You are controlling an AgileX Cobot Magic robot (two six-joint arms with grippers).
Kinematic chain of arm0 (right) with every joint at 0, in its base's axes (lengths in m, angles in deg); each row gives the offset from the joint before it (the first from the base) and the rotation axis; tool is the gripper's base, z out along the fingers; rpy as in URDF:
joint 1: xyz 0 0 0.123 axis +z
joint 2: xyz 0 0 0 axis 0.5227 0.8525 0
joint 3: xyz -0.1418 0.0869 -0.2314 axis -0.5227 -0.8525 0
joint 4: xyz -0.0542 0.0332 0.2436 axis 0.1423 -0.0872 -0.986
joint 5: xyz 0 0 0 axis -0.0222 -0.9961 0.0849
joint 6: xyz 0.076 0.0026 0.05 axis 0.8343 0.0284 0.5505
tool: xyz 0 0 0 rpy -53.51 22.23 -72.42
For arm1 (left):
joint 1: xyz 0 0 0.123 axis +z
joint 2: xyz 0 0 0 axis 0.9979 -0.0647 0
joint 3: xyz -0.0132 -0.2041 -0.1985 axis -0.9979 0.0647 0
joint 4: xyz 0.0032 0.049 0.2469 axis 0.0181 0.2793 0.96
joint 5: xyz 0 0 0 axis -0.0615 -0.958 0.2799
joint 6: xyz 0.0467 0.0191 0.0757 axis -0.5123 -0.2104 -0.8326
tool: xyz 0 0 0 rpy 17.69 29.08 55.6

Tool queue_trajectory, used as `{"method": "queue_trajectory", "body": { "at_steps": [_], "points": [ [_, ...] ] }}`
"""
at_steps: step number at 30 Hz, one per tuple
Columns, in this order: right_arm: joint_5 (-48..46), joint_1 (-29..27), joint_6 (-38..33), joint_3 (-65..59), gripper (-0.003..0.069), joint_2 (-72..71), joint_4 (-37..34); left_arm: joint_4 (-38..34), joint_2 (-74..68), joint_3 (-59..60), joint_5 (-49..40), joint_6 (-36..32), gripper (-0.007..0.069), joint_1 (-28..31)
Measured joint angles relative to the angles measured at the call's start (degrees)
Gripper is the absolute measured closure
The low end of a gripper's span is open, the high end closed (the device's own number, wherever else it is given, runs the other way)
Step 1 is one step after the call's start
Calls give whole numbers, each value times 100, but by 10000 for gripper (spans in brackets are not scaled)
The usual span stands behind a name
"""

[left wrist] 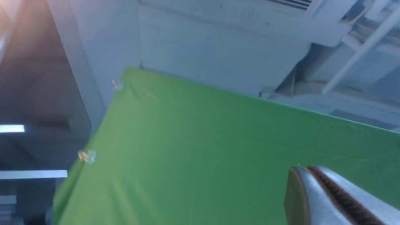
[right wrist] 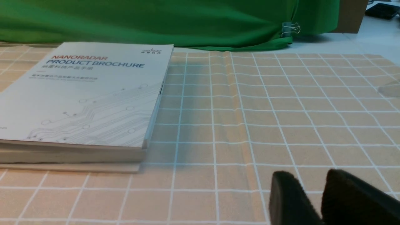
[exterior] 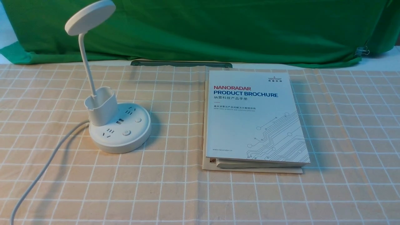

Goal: Turn on the table lamp on the light coffee tablecloth with your hand.
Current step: 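Press the power button on the lamp base to turn the lamp on with the left gripper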

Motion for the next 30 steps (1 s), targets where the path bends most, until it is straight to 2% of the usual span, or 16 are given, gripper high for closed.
{"method": "queue_trajectory", "body": {
  "at_steps": [5,9,10,11,13,14,16,17,18,20,22,23,26,27,29,30],
  "points": [
    [0,0,0,0,421,0,0,0,-1137,-1641,-2731,-159,622,0],
    [-1,0,6,0,421,0,0,-113,-2701,-1933,-3816,-203,622,5],
    [-1,0,6,0,421,0,0,-113,-2701,-1933,-3816,-203,622,5],
    [-1,0,6,0,421,0,0,-411,-3281,-1938,-4147,-296,622,5],
    [-1,0,6,0,421,0,0,-1035,-4083,-1938,-4426,-766,622,-34],
    [-1,0,6,0,421,0,0,-1846,-4611,-1944,-4624,-1513,622,-150],
    [-1,0,6,0,421,0,0,-2750,-5263,-2028,-4849,-2537,622,-453],
    [-1,0,6,0,421,0,0,-2838,-5405,-2046,-4905,-2649,622,-491],
    [-1,0,6,0,421,0,0,-3295,-5833,-2194,-5035,-3213,624,-757],
    [-1,0,6,0,421,0,0,-3468,-6467,-2486,-4981,-3471,628,-1270],
    [-1,0,6,0,421,0,0,-3219,-7141,-2809,-4718,-3324,629,-1709],
    [-1,0,6,0,421,0,0,-2844,-7470,-3011,-4587,-3071,629,-1904],
    [-1,0,6,0,421,0,0,-1639,-8338,-3656,-4474,-2035,629,-2201],
    [-1,0,6,0,421,0,0,-1092,-8737,-3983,-4524,-1477,629,-2237],
    [-1,0,6,0,421,0,0,-258,-9190,-4379,-4730,-828,629,-2258],
    [-1,0,6,0,421,0,0,-110,-9321,-4500,-4779,-644,629,-2263]
  ]
}}
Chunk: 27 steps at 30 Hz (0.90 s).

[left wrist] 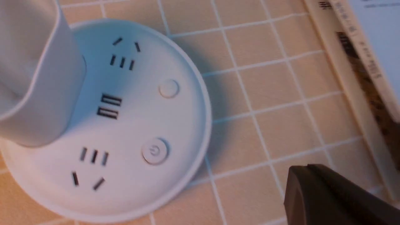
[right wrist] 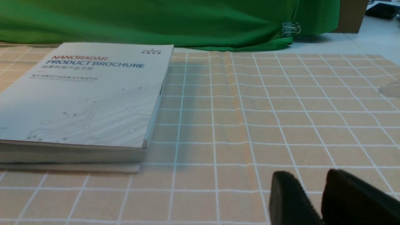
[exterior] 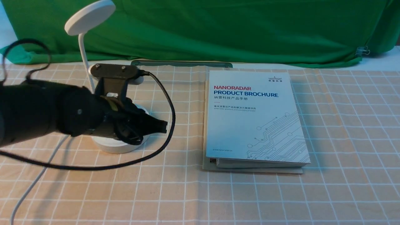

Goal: Turn on the table lamp on the light coffee tablecloth with your hand.
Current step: 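Press the power button on the lamp base to turn the lamp on with the left gripper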

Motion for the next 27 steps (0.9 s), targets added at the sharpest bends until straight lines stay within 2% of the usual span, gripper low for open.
{"method": "queue_trajectory", "body": {
  "at_steps": [3,12,27],
  "points": [
    [0,0,0,0,421,0,0,796,-535,-541,-421,618,629,1],
    [0,0,0,0,421,0,0,1285,-1358,-1581,-942,1318,629,176],
    [0,0,0,0,421,0,0,1467,-1517,-1675,-758,1452,629,440]
  ]
}}
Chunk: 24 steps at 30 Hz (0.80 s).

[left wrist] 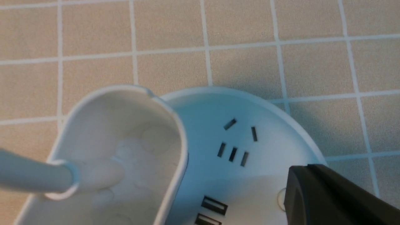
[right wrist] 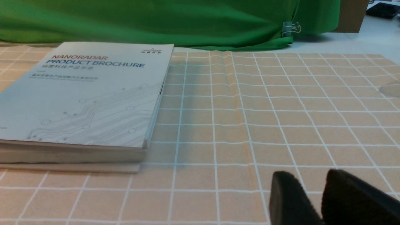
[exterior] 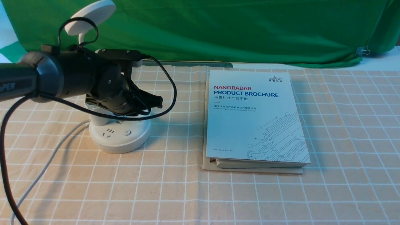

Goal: Turn on the table lamp on the light coffee tablecloth with your hand.
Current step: 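Press the power button on the lamp base to turn the lamp on with the left gripper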

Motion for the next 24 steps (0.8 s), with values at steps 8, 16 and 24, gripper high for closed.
{"method": "queue_trajectory", "body": {
  "at_steps": [8,16,24],
  "points": [
    [0,0,0,0,421,0,0,-11,-179,-7,-19,5,627,6],
    [2,0,0,0,421,0,0,-53,-277,-29,-61,-189,625,-13],
    [2,0,0,0,421,0,0,-27,-260,6,-8,-367,625,-51]
  ]
}}
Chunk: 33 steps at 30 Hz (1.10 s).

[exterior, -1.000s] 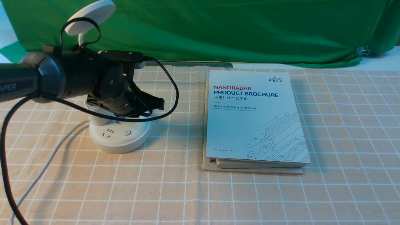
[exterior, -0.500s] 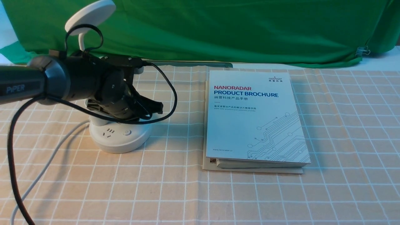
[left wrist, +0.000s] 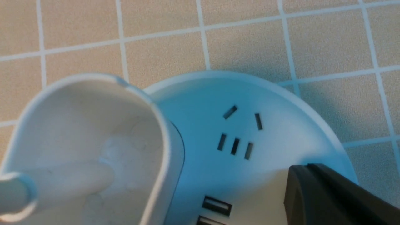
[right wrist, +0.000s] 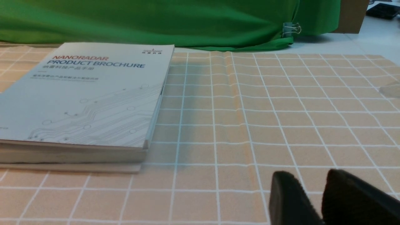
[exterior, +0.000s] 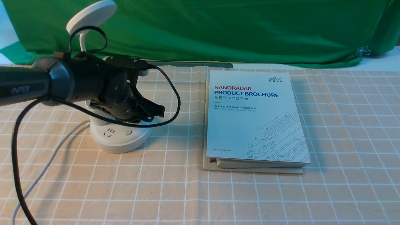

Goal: Turn on the table lamp on the light coffee tablecloth with your hand.

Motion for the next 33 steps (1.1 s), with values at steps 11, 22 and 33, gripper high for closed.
{"method": "queue_trajectory", "body": {
  "at_steps": [11,22,33],
  "points": [
    [0,0,0,0,421,0,0,-889,2261,1054,275,-404,624,-688],
    [-1,0,0,0,421,0,0,-1548,5487,3780,1430,-881,624,-1248],
    [-1,0,0,0,421,0,0,-735,6627,4284,1131,-976,624,-1248]
  ]
}}
